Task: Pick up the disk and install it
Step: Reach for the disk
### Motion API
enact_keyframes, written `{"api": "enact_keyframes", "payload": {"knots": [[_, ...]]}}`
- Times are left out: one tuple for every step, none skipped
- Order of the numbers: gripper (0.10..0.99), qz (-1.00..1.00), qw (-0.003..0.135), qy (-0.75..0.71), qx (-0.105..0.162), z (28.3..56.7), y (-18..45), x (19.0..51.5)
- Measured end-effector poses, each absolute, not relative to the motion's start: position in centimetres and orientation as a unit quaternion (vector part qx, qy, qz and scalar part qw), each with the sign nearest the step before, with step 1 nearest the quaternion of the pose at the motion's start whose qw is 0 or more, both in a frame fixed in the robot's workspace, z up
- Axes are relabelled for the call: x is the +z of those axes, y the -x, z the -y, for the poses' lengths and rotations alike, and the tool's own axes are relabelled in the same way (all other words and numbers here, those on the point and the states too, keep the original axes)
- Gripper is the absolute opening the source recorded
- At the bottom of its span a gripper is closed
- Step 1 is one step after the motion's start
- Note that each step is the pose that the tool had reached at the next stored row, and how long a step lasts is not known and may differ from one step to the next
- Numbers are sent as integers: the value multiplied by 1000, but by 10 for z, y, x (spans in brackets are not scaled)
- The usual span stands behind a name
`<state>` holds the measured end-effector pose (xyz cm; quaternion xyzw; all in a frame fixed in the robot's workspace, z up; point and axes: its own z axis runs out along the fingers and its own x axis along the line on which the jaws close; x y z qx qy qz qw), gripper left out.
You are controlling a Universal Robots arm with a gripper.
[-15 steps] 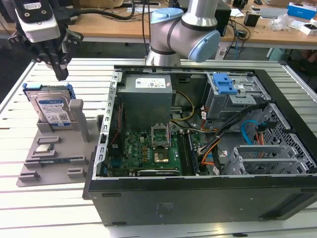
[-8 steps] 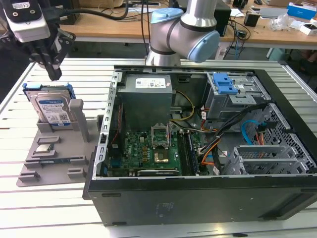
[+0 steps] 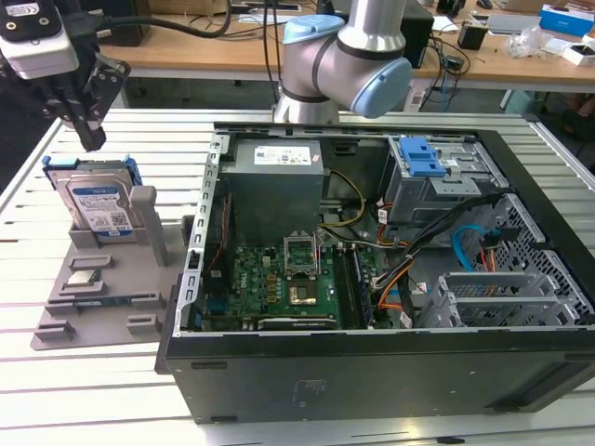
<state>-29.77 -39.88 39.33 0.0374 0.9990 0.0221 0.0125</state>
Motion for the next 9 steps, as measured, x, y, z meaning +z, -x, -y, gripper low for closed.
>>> {"api": "enact_keyframes", "payload": {"knots": [[102,-999,13,-37,22,399,300,393],[102,-999,12,-37,22,399,302,393],[102,-999,12,-37,22,399,303,393],[102,-999,13,-37,22,399,305,393],[102,-999,12,-37,22,399,307,393],[102,-999,12,-37,22,399,309,393],[102,-999,12,-37,22,399,313,393],[102,-999,13,-37,22,399,316,393],[102,-999,12,-37,22,399,318,393]]}}
